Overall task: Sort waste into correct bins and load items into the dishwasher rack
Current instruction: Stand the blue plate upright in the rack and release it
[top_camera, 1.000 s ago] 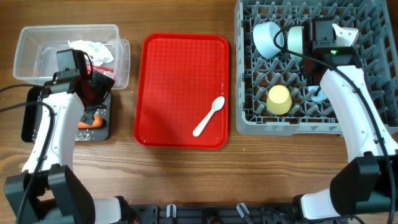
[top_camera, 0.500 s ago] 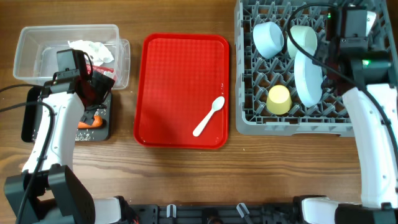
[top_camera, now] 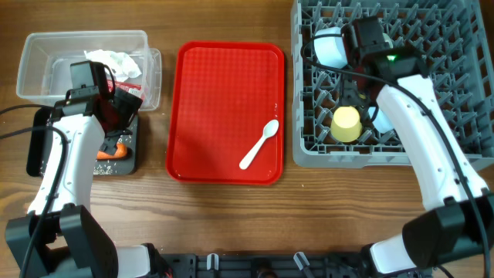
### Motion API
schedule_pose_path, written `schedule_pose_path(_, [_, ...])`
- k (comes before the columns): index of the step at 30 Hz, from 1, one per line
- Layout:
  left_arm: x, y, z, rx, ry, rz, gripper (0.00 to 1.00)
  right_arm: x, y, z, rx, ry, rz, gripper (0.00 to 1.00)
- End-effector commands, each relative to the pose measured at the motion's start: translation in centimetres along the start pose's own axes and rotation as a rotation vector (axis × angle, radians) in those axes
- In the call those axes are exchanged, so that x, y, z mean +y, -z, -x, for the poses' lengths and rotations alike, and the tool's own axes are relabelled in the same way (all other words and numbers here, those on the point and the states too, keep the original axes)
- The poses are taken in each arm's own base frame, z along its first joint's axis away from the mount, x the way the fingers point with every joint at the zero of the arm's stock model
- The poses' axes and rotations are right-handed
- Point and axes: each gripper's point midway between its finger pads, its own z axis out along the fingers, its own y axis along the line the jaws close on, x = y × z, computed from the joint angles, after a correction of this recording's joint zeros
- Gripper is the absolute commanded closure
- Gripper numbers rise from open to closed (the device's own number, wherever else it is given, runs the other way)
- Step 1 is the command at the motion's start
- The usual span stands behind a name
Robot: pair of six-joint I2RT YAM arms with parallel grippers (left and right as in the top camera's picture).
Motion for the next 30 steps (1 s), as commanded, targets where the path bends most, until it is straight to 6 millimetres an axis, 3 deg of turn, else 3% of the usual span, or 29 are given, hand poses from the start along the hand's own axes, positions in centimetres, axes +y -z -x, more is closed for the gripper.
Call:
schedule_pose_path(1, [0.3, 0.0, 0.3, -0.011, 0.013, 0.01, 0.0, -2.5, 0.2, 0.6, -0.032, -0.077, -0.137, 0.31])
schedule_pose_path(6, [0.3, 0.0, 0.3, -0.011, 0.014, 0.01, 0.0, -3.1, 0.0, 0.7, -0.033, -0.079, -0.171, 0.33])
schedule_pose_path(10, [0.3, 0.0, 0.3, -0.011, 0.014, 0.01, 0.0, -1.0, -0.4, 1.0, -0.028, -0.011, -0.068, 0.31])
schedule_pose_path(13, [0.3, 0.0, 0.3, -0.011, 0.014, 0.011, 0.0, 0.3, 0.0, 1.6, -0.06, 0.009, -0.039, 0.42])
schedule_pose_path(15, [0.3, 0.0, 0.3, -0.011, 0.014, 0.01, 0.0, 2.5, 0.8, 1.8, -0.082, 0.09, 0.041, 0.65])
schedule_pose_path(19, [0.3, 0.0, 0.3, -0.011, 0.014, 0.01, 0.0, 4.9, 1.7, 2.7, -0.134, 0.107, 0.116, 0.71])
schedule_pose_path(26, [0.3, 0.0, 0.3, -0.011, 0.014, 0.01, 0.0, 5.3, -3.0, 1.6, -0.006, 0.129, 0.074, 0.72])
schedule_pose_path(30, [0.3, 0.0, 0.3, -0.011, 0.014, 0.01, 0.0, 4.0, -3.6, 1.6, 0.013, 0.108, 0.048, 0.71])
